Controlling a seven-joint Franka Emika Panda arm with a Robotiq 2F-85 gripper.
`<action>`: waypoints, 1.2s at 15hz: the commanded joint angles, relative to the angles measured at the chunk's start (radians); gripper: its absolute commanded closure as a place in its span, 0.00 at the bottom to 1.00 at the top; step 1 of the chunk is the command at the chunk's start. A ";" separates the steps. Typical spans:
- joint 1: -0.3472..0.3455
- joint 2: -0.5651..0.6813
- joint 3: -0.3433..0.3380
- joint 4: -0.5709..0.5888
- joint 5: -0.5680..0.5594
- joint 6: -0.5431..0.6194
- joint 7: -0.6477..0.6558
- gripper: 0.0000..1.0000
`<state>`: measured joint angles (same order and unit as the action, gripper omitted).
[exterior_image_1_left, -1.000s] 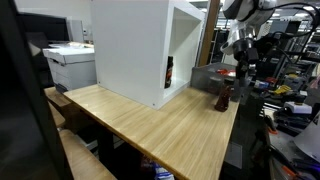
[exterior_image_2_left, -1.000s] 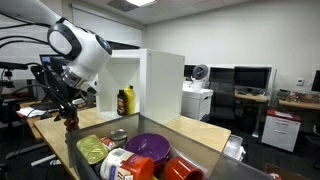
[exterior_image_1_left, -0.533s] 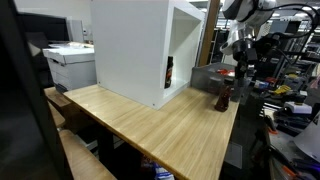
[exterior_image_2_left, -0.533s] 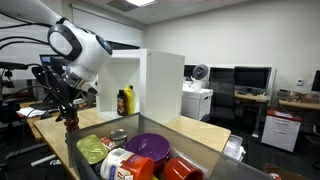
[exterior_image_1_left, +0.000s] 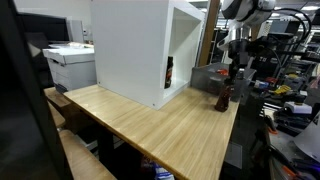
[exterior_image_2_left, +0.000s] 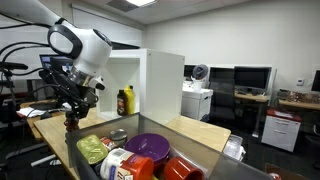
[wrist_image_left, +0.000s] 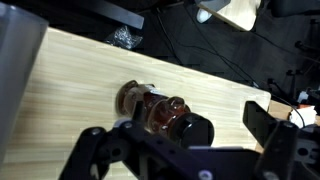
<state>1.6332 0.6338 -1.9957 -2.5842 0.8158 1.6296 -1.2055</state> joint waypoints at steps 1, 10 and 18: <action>0.032 0.054 0.002 -0.022 0.022 0.020 0.019 0.00; 0.088 0.040 -0.002 -0.039 0.064 0.074 0.020 0.00; 0.174 0.027 0.004 -0.080 0.121 0.222 0.121 0.31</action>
<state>1.7719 0.5420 -2.0070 -2.6252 0.8909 1.8344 -1.1236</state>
